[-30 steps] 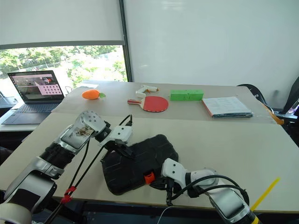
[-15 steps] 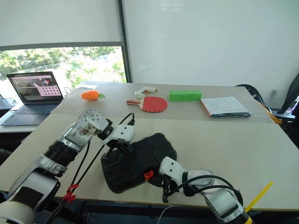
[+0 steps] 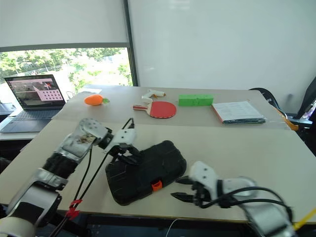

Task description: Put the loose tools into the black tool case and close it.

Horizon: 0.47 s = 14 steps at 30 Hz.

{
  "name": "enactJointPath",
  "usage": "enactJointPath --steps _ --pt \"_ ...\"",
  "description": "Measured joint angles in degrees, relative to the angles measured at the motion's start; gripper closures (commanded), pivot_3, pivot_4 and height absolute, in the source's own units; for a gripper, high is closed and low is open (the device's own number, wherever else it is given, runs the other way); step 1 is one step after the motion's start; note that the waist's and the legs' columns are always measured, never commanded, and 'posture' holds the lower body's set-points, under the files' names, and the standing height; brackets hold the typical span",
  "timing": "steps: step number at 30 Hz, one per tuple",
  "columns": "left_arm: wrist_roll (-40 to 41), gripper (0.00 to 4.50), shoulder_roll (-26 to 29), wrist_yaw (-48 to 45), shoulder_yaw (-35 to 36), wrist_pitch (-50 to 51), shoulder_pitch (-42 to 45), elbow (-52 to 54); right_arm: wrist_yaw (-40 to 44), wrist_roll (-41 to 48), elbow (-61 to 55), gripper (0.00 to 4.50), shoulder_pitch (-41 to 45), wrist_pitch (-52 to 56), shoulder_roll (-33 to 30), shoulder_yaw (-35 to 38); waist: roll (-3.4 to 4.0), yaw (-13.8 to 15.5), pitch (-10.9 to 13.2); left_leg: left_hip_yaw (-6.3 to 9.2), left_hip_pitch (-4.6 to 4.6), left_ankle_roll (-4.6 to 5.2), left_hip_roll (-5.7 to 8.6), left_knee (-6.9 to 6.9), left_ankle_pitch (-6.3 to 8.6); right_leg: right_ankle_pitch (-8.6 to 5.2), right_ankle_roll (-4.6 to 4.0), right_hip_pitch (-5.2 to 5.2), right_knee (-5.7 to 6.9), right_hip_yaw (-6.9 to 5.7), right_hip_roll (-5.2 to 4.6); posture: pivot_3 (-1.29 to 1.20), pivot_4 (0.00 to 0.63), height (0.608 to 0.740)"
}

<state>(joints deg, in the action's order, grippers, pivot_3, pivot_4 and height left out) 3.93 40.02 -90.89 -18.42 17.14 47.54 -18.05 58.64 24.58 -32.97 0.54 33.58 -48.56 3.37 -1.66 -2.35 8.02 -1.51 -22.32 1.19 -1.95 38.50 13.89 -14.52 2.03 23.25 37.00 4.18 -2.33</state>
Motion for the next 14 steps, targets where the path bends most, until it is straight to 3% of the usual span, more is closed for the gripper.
enactJointPath --steps 3,5,9,14 --pt "3.5 0.55 6.9 -0.9 4.9 6.2 -4.7 3.8 4.0 7.3 0.9 0.01 -0.7 3.2 -4.7 12.0 -0.19 -0.5 0.3 0.13 0.02 0.00 -0.03 -0.31 0.00 -0.09 -0.17 0.10 0.01 -0.06 0.06 0.00 0.150 0.738" --pt "7.6 0.03 10.8 -1.0 8.5 10.8 -8.5 7.8 6.8 11.3 2.3 0.00 -0.6 4.9 -7.1 16.3 -0.43 -0.2 0.7 0.19 -0.06 0.00 -0.07 -0.36 0.00 -0.13 -0.23 0.20 0.02 -0.18 0.06 0.00 0.150 0.738" --pt "16.9 0.03 21.6 -1.3 19.9 20.8 -17.9 16.2 12.3 17.5 6.9 0.00 -0.4 9.2 -13.0 24.1 -0.57 -0.1 1.0 0.47 -0.84 -0.01 -0.09 -0.34 -0.02 0.08 -0.52 1.02 0.10 -0.16 -0.15 0.00 0.150 0.738" --pt "23.6 0.03 24.6 1.7 29.9 26.8 -23.1 23.2 13.9 20.6 7.9 0.00 1.8 10.3 -13.8 23.0 -0.53 1.5 1.1 0.40 -0.88 -0.02 0.09 -0.33 -0.01 0.01 -0.35 0.97 0.00 -0.21 -0.35 0.00 0.150 0.738"
